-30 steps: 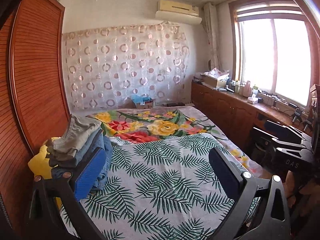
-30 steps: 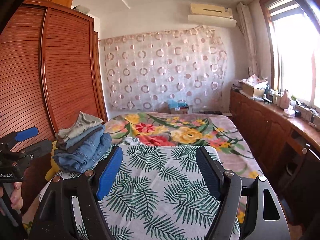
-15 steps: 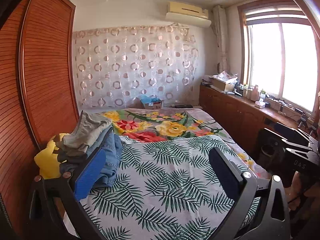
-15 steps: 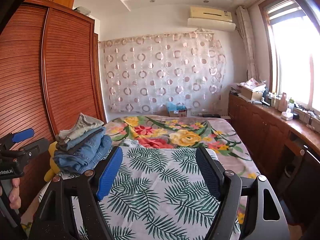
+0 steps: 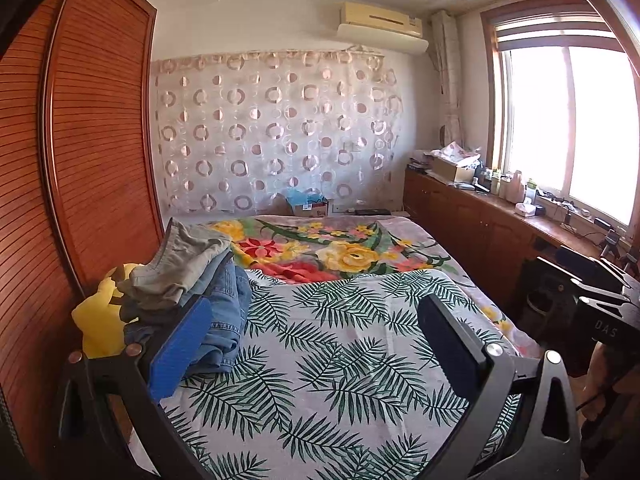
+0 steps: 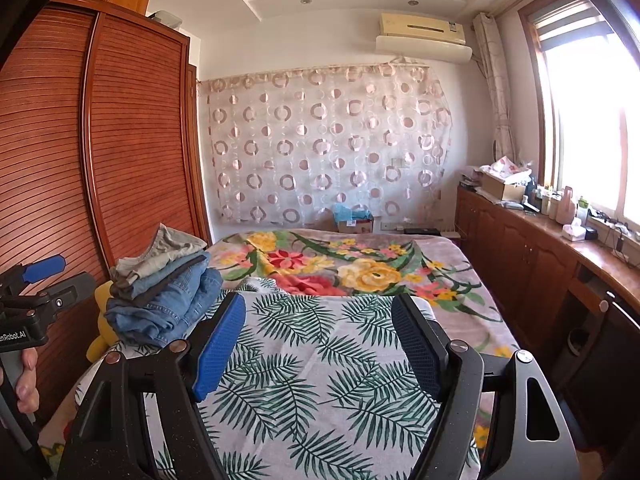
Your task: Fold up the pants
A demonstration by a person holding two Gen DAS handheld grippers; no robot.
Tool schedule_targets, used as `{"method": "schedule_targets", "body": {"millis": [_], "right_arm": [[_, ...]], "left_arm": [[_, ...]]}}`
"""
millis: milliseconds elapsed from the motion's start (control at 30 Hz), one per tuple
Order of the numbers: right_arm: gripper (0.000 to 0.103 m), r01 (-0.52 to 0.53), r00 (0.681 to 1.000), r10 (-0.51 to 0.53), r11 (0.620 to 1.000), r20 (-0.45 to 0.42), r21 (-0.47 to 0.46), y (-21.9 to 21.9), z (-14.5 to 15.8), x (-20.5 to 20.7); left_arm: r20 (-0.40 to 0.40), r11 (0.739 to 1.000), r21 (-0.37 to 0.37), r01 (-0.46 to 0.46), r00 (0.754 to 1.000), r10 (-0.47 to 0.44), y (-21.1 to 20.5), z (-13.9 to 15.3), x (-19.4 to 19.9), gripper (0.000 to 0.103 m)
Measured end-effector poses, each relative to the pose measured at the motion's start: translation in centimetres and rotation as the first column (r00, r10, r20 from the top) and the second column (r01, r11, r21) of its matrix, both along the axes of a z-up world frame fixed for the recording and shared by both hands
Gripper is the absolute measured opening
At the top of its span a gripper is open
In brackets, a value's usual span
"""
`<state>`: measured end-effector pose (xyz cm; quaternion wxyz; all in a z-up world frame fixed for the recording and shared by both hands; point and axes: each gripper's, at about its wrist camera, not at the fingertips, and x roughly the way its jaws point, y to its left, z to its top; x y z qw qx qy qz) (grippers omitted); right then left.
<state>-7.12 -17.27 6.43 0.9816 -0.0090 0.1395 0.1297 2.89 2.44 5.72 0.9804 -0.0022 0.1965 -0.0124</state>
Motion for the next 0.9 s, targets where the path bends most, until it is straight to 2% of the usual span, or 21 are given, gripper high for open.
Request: {"method": "schedule_targets", "body": {"millis": [900], "right_arm": [[0.077, -0.001, 1.000, 0.001, 1.000, 0.002, 0.001, -0.37, -0.20, 0.15]], "left_arm": [[0.002, 1.000, 0.001, 0.001, 1.000, -0.001, -0.22, 0.05, -0.04, 0.103]]}}
